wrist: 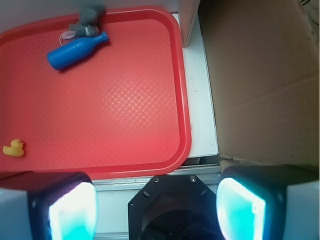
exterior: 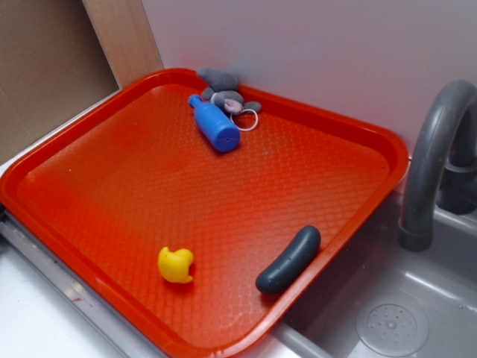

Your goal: Grab the yellow duck.

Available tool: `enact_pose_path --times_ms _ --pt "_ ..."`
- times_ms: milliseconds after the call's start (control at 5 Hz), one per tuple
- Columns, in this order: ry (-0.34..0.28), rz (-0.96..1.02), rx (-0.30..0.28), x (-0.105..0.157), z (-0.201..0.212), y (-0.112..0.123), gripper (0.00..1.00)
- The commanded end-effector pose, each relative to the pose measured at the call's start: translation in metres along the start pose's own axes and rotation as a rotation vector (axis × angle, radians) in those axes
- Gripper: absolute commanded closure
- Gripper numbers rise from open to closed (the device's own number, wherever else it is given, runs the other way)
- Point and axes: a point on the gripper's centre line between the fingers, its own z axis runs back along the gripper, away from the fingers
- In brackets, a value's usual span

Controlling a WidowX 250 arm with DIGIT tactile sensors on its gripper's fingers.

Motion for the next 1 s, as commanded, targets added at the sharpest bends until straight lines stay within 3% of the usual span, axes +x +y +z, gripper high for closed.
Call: enact_pose_path --times_ms 0,200,600,800 --pt "0.000 0.000 0.000 0.000 0.000 0.000 0.00" --pt "-0.011 -0.005 0.005 0.011 -0.003 -0.032 0.00" --pt "-0.015 -0.028 -0.086 0.024 -0.021 -0.123 0.00" --pt "0.050 -0.082 -0.153 0.022 -0.034 -0.171 0.00"
